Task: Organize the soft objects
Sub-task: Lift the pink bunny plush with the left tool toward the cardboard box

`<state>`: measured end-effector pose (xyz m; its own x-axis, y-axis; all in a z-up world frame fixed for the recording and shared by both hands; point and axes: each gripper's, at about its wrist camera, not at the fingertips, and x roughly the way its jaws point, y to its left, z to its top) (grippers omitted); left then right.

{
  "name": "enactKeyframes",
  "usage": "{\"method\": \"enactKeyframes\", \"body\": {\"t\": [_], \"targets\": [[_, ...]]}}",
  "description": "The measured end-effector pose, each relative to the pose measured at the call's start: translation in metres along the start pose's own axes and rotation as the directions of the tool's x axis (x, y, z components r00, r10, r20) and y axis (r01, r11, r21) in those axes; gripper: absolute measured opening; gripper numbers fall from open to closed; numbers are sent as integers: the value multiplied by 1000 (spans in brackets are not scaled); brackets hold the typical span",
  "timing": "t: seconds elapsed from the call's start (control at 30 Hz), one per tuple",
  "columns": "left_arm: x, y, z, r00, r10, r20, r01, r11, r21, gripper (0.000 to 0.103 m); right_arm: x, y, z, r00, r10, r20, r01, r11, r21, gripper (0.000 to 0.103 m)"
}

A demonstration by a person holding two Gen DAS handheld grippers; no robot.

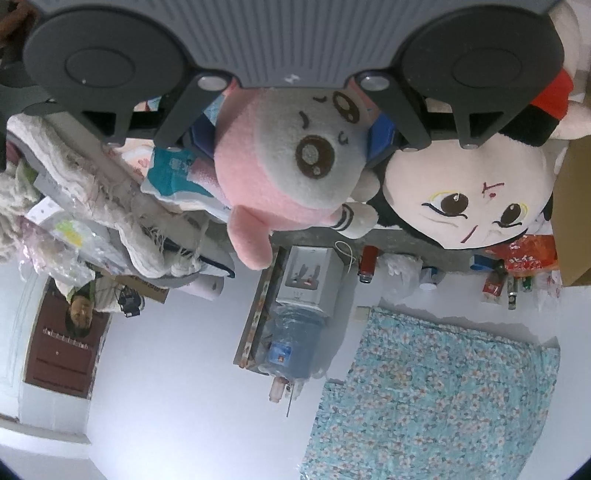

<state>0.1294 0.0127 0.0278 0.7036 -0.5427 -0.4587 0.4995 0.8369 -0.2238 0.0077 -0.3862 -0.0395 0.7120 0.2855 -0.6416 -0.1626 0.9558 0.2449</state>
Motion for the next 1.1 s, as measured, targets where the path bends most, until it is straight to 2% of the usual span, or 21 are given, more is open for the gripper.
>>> {"method": "enactKeyframes", "body": {"t": [0.03, 0.1, 0.2, 0.3, 0.53, 0.63, 0.9, 1.1], "targets": [[0, -2, -1, 1000, 4, -1, -4, 1000, 8, 81, -1, 5, -1, 1000, -16, -4, 16, 1000, -22, 24], [-1, -5, -3, 1000, 12, 0, -12, 1000, 28, 81, 0, 13, -4, 998, -53, -14, 53, 997, -56, 15], [-4, -12, -6, 1000, 25, 12, -25, 996, 80, 81, -5, 16, -6, 995, -95, 15, 95, 995, -29, 14], [-12, -18, -5, 999, 34, 37, -38, 993, 112, 81, -17, 20, -6, 987, -133, 92, 135, 991, -18, 14], [-35, -33, 1, 992, 95, 83, -104, 989, 109, 81, -48, 15, 2, 979, -91, 181, 91, 996, 8, 14], [-53, -39, 10, 993, 80, 83, -87, 992, 87, 81, -62, 19, 2, 980, -63, 189, 60, 998, 18, 14], [-103, -64, 41, 988, 79, 136, -104, 977, 185, 81, -102, 40, 21, 960, -29, 280, 24, 999, 24, 15], [-156, -53, 51, 970, 169, 177, -206, 955, 214, 81, -120, 66, 55, 942, 74, 328, -80, 997, 7, 15]]}}
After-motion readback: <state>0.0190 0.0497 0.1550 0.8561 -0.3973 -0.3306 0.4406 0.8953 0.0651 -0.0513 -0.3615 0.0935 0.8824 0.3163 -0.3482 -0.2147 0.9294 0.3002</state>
